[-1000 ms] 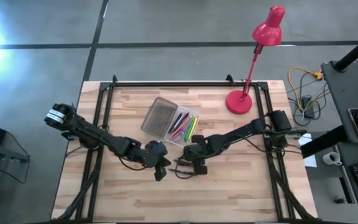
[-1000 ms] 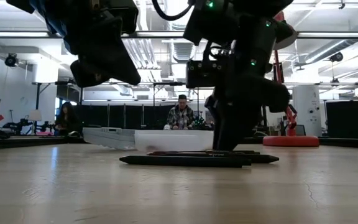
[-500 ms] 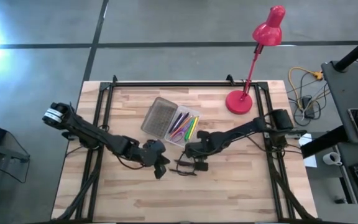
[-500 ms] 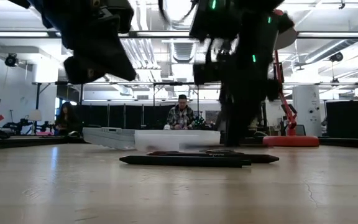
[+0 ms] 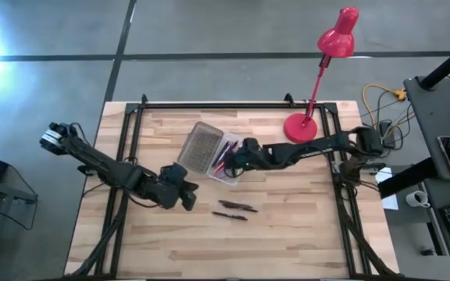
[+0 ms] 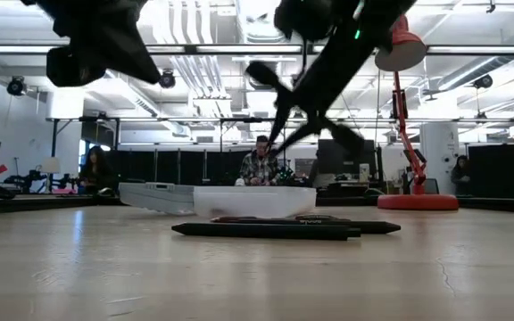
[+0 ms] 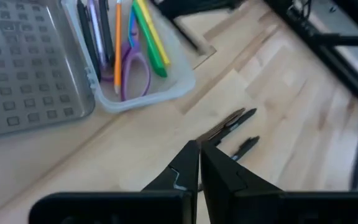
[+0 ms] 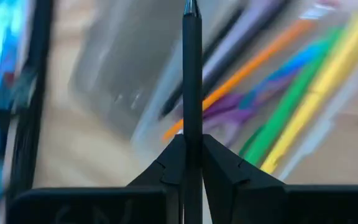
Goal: Pick & place school supplies into a supply box
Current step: Put the black pen into the supply box
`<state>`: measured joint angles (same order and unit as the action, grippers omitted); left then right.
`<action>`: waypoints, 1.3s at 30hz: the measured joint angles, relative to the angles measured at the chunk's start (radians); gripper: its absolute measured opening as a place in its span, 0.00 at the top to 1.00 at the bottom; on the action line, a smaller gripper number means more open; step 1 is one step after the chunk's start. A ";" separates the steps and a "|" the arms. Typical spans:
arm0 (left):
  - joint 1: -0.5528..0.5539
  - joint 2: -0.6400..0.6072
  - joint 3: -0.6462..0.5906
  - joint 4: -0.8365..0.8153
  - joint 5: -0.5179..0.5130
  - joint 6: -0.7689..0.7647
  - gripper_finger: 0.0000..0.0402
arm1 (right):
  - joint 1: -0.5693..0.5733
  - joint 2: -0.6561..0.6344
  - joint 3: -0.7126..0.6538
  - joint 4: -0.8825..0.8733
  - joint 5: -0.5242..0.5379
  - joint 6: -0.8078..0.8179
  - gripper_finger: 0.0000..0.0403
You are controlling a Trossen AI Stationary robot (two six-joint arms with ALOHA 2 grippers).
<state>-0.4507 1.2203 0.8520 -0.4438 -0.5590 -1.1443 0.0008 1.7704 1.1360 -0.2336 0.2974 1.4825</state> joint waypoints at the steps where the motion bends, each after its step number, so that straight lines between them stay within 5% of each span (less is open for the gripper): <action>1: 0.000 -0.011 0.000 -0.001 0.000 0.000 1.00 | -0.008 0.016 -0.003 0.028 0.002 0.064 0.91; 7: -0.003 -0.033 0.000 -0.011 0.000 0.000 1.00 | -0.021 0.089 -0.001 0.111 0.012 0.258 0.86; 17: -0.008 -0.031 -0.023 -0.010 0.003 0.023 1.00 | -0.021 0.078 0.034 0.113 -0.016 -0.075 0.69; 22: -0.009 -0.015 -0.058 0.102 0.032 0.257 1.00 | 0.032 0.007 0.063 -0.043 -0.018 -0.531 0.59; 25: 0.002 0.009 -0.083 0.216 0.096 0.400 1.00 | 0.095 -0.038 0.080 -0.192 -0.011 -0.665 0.55; 32: -0.007 0.133 -0.103 0.390 0.341 0.570 1.00 | 0.253 -0.119 0.074 -0.519 0.012 -0.767 0.49; 39: -0.019 0.366 0.055 0.380 0.345 0.811 0.95 | 0.371 -0.140 0.050 -0.613 0.066 -0.662 0.49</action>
<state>-0.4700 1.5866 0.9068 -0.0642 -0.2135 -0.3335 0.3715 1.6300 1.1864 -0.8467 0.3633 0.8205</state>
